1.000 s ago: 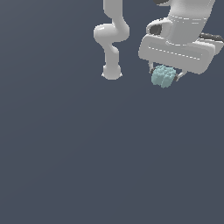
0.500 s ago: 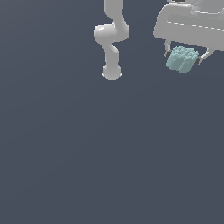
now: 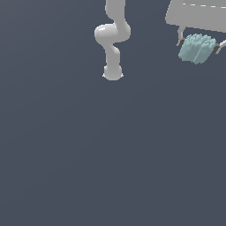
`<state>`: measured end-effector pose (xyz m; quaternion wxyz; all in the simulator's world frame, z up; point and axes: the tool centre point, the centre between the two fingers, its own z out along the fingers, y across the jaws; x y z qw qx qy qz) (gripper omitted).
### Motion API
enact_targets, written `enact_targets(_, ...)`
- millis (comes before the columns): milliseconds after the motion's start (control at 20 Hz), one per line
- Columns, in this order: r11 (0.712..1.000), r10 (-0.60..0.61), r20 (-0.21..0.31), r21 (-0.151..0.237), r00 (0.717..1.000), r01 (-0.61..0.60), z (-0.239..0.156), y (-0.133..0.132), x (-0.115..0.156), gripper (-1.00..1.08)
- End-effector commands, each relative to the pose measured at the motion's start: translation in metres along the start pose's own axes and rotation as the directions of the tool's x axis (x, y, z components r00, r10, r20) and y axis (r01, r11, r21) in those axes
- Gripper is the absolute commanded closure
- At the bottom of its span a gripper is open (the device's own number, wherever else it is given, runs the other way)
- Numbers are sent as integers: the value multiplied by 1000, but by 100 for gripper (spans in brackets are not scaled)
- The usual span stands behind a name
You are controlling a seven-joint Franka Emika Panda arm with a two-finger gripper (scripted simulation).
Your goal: Pick up the object and move it to a goal position.
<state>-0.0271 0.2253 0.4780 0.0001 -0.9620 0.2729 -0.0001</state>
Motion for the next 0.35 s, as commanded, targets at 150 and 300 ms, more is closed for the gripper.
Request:
enact_targets(150,1000,0,0,0,1000,0,-8,-4,0,108)
enact_targets(300,1000,0,0,0,1000,0,-8,-4,0,108)
